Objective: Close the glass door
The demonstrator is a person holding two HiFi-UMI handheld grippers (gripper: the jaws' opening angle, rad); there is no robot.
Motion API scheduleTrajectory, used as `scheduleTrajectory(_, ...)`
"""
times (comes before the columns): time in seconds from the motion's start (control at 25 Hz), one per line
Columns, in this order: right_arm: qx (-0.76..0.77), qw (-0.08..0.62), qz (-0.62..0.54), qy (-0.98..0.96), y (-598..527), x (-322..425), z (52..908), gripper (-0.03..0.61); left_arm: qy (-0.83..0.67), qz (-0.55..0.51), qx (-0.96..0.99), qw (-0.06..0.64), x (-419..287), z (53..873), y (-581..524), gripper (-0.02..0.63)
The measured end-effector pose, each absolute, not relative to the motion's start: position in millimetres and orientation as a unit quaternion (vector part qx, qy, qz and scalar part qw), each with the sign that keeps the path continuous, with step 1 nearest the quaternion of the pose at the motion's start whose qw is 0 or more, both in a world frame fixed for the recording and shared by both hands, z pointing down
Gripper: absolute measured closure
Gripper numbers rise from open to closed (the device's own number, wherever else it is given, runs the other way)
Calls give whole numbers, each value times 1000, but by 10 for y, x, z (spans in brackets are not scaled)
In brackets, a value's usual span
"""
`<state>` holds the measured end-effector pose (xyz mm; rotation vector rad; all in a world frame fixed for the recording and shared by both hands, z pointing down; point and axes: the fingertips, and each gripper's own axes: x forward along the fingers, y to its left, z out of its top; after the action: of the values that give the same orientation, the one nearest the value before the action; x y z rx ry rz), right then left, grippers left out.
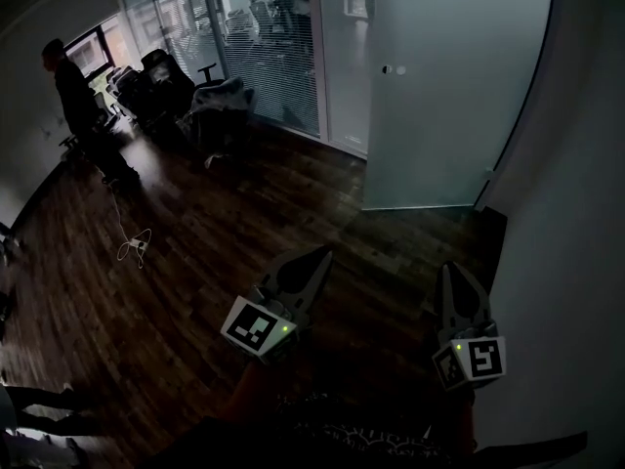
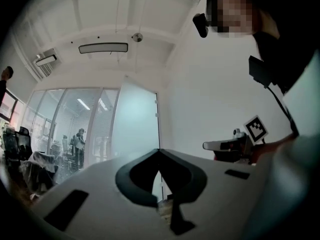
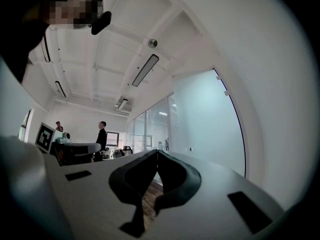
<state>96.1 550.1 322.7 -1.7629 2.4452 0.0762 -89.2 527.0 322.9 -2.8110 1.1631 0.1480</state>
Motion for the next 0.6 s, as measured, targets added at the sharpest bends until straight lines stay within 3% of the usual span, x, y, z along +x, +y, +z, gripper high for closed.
scheduleTrajectory(0.6, -615, 66, 36, 785, 4250, 551, 3075, 575, 338, 62, -937, 66, -1306, 3055, 3887, 612)
